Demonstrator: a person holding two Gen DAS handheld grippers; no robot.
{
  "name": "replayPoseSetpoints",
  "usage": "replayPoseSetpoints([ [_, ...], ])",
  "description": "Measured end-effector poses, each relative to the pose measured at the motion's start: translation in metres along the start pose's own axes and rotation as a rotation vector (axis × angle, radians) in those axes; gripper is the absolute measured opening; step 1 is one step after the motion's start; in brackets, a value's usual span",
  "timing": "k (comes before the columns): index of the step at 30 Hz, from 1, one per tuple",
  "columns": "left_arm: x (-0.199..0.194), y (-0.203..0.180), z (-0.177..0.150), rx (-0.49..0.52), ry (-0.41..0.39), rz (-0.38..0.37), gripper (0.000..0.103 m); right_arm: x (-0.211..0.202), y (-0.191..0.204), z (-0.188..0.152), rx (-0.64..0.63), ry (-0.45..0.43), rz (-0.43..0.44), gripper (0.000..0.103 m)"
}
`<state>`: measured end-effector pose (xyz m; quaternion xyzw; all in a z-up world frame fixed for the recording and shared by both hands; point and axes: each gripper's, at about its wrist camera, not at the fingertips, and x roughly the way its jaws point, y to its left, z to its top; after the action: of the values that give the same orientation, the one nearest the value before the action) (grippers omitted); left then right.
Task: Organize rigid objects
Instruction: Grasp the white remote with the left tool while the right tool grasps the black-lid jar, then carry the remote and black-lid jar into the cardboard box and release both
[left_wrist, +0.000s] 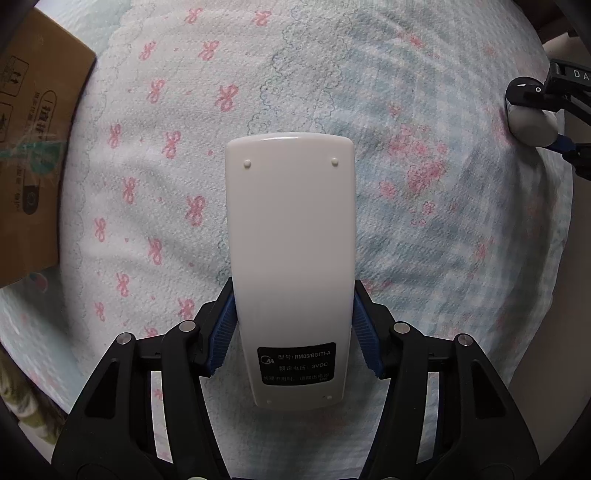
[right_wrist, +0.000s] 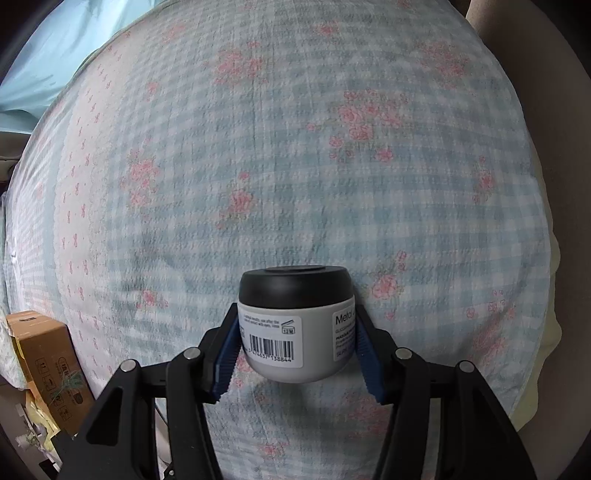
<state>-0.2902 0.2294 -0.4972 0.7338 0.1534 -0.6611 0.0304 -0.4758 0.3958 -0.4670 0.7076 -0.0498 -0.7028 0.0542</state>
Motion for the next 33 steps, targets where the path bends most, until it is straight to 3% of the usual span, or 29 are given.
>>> replayPoseSetpoints([
  [11, -0.036, 0.001, -0.006, -0.007, -0.065, -0.038, 0.054, -0.024, -0.003, -0.016, 0.008, -0.043, 0.053, 0.053],
  [20, -0.083, 0.01, -0.019, 0.01, -0.113, -0.074, 0.054, -0.076, 0.014, -0.029, -0.02, -0.092, 0.076, 0.053],
  [22, -0.106, 0.033, 0.002, 0.008, -0.129, -0.092, 0.054, -0.09, 0.017, -0.032, -0.032, -0.103, 0.081, 0.053],
  [24, -0.125, 0.052, 0.0, 0.017, -0.157, -0.095, 0.054, -0.106, 0.038, -0.054, -0.048, -0.116, 0.081, 0.053],
  [29, -0.175, 0.086, 0.002, 0.019, -0.217, -0.136, 0.054, -0.129, 0.081, -0.057, -0.063, -0.137, 0.114, 0.053],
  [33, -0.203, 0.109, 0.012, 0.005, -0.281, -0.158, 0.054, -0.155, 0.116, -0.079, -0.092, -0.163, 0.13, 0.053],
])
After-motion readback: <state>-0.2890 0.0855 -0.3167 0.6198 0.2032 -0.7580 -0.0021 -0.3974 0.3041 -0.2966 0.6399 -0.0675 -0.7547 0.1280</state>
